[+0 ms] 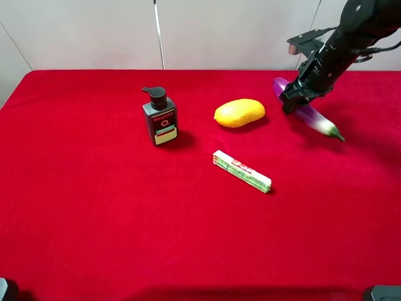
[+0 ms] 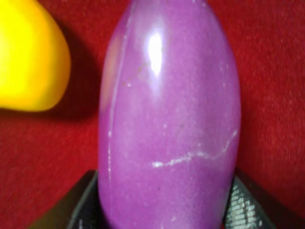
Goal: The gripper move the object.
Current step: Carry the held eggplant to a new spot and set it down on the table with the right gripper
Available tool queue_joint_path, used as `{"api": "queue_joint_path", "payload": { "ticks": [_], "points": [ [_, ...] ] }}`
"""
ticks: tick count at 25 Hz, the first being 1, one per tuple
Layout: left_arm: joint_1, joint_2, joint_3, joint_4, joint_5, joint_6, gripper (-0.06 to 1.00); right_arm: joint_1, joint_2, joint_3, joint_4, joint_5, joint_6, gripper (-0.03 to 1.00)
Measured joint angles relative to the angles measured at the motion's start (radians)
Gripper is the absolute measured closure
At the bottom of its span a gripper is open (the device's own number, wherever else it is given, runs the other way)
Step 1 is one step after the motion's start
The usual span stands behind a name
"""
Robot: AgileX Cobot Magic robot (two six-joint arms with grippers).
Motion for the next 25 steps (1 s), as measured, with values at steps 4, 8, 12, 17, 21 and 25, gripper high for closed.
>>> {"api": "queue_joint_path", "payload": {
  "ticks": [4, 8, 12, 17, 21, 25],
  "points": [
    [0.0, 0.0, 0.0, 0.0, 0.0, 0.0, -0.04, 0.0, -0.05, 0.0, 0.003, 0.072, 0.016, 0.58],
    [0.0, 0.0, 0.0, 0.0, 0.0, 0.0, -0.04, 0.0, -0.103, 0.0, 0.003, 0.138, 0.056, 0.58],
    [0.0, 0.0, 0.0, 0.0, 0.0, 0.0, -0.04, 0.0, -0.163, 0.0, 0.007, 0.203, 0.108, 0.58],
    [0.0, 0.0, 0.0, 0.0, 0.0, 0.0, -0.04, 0.031, -0.218, 0.0, 0.006, 0.262, 0.168, 0.58],
    [0.0, 0.0, 0.0, 0.0, 0.0, 0.0, -0.04, 0.11, -0.277, 0.0, -0.018, 0.305, 0.236, 0.58],
    [0.0, 0.0, 0.0, 0.0, 0.0, 0.0, -0.04, 0.192, -0.346, 0.0, -0.046, 0.356, 0.346, 0.58]
  ]
}}
